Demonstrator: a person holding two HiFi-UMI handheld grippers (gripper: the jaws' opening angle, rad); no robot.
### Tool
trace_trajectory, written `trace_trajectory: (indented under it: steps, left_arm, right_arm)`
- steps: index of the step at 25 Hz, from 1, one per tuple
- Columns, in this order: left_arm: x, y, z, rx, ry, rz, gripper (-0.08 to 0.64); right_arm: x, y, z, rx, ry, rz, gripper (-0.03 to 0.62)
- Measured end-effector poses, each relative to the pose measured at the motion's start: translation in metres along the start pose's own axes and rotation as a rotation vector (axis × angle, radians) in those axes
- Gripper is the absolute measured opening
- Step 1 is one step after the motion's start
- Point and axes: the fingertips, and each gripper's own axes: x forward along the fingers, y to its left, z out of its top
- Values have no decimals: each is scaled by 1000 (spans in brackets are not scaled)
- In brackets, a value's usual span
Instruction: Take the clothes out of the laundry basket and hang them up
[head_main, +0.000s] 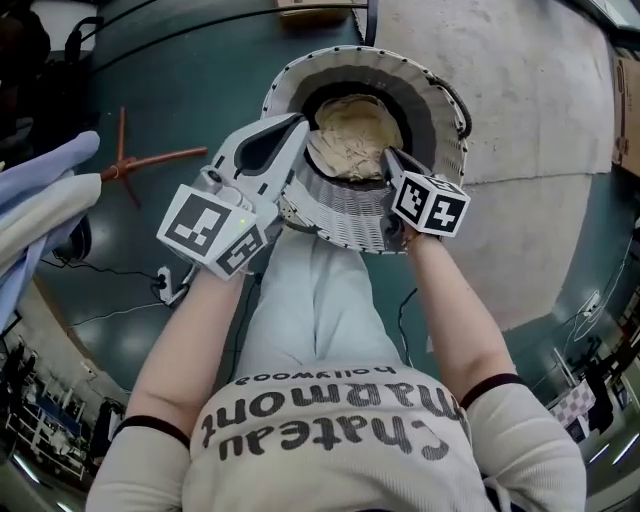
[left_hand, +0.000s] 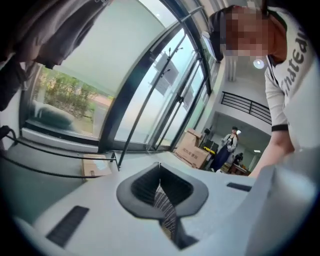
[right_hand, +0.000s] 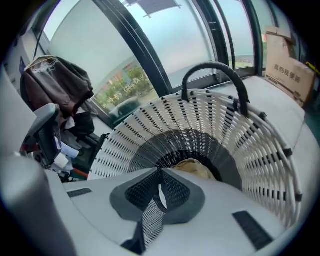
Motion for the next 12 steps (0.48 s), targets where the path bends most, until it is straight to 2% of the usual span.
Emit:
trace_trajectory:
  steps: [4,7,10,12]
  left_arm:
    - [51,-13,-33,134,97,-75,9]
    - [77,-19,-60,182,156,-121,9]
    - [96,-12,-88,228,215,-116,21]
    - [108,-7,-105,202,235,-111,120]
  right_arm:
    - [7,-15,-10,13,0,-35,35]
    - [7,-22,-16,20,-3,-25,35]
    - [12,-27,-22,-2,2,-2,35]
    - [18,-35,-29,-25,5,-5,37]
